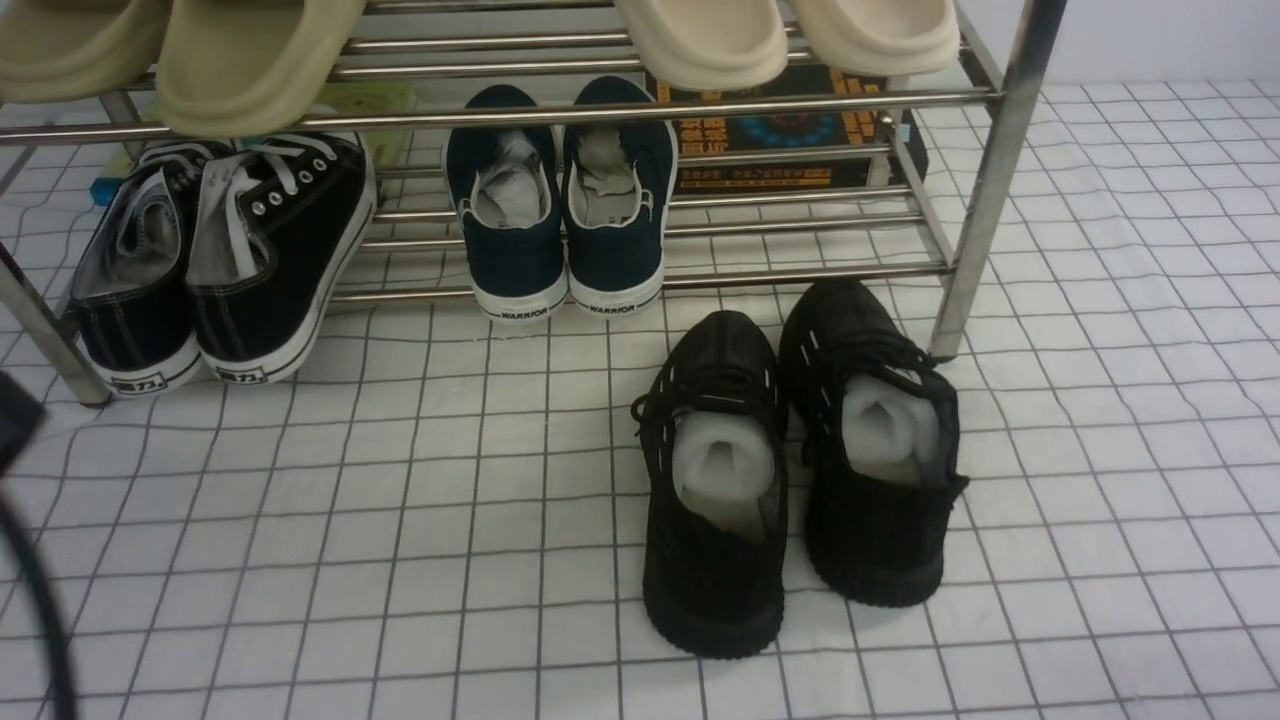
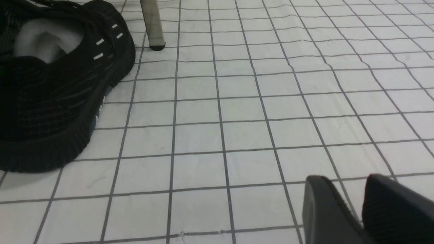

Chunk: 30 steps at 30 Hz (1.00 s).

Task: Take the shoes off the shelf with your hand from the white checkered tablecloth.
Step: 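Grasp the leftmost shoe on the bottom shelf of the shoe rack with the left gripper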

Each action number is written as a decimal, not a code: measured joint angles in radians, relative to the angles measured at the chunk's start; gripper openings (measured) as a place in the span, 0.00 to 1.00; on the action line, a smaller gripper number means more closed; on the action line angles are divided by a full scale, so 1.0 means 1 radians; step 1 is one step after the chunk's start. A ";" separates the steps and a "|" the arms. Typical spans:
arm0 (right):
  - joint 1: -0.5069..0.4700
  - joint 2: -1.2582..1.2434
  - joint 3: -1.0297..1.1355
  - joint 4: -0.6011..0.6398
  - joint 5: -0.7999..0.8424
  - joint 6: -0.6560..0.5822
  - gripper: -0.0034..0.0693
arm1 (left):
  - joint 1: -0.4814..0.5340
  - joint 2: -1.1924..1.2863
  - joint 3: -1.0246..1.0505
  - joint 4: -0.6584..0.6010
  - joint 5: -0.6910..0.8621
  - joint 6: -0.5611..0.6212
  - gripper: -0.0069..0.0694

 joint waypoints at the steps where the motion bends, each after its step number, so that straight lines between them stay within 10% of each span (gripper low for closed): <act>1: 0.000 0.000 0.000 0.000 0.000 0.000 0.32 | 0.000 0.062 -0.053 0.001 0.093 0.022 0.09; 13: 0.000 0.000 0.000 0.000 0.000 0.000 0.35 | 0.197 0.666 -0.488 0.396 0.485 0.133 0.11; 19: 0.000 0.000 0.000 0.000 0.000 0.000 0.35 | 0.402 0.871 -0.638 0.154 0.472 0.187 0.11; 30: 0.000 0.000 0.000 0.000 0.000 0.000 0.36 | 0.421 0.992 -0.689 -0.159 0.248 0.321 0.25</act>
